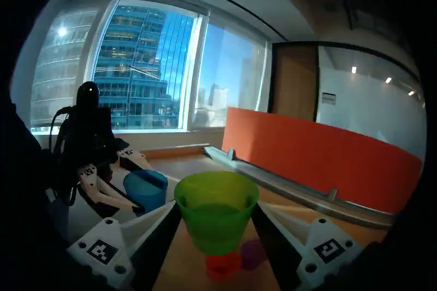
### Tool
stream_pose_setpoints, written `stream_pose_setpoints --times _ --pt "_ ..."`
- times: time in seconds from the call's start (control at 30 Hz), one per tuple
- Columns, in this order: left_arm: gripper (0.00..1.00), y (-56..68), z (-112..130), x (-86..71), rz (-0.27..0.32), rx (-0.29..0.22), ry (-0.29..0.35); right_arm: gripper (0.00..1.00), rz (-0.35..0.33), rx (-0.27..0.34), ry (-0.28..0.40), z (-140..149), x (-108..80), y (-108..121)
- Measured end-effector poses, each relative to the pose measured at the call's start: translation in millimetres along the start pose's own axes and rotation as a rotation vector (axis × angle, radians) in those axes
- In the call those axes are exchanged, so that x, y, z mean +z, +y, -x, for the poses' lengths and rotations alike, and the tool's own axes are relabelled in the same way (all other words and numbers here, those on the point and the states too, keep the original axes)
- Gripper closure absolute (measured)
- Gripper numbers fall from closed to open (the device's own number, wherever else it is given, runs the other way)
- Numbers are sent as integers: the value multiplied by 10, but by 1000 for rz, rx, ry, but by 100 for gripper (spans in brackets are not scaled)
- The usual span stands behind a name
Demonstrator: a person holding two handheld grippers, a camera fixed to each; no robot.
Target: Pour water
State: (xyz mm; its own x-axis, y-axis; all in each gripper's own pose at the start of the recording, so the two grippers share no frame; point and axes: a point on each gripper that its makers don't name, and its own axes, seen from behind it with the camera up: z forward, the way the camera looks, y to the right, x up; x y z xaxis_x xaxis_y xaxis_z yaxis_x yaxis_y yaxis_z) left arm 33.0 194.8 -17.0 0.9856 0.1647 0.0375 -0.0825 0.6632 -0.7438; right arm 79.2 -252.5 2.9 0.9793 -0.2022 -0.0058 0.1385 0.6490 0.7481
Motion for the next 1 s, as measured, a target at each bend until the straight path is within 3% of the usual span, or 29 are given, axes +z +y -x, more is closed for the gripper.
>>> stream_pose_setpoints --times 0.5,1.0 --pt "13 103 -40 49 24 -7 23 12 3 -61 40 -333 40 98" --pt "13 147 -117 105 31 -3 33 12 -1 -202 56 -575 112 156"
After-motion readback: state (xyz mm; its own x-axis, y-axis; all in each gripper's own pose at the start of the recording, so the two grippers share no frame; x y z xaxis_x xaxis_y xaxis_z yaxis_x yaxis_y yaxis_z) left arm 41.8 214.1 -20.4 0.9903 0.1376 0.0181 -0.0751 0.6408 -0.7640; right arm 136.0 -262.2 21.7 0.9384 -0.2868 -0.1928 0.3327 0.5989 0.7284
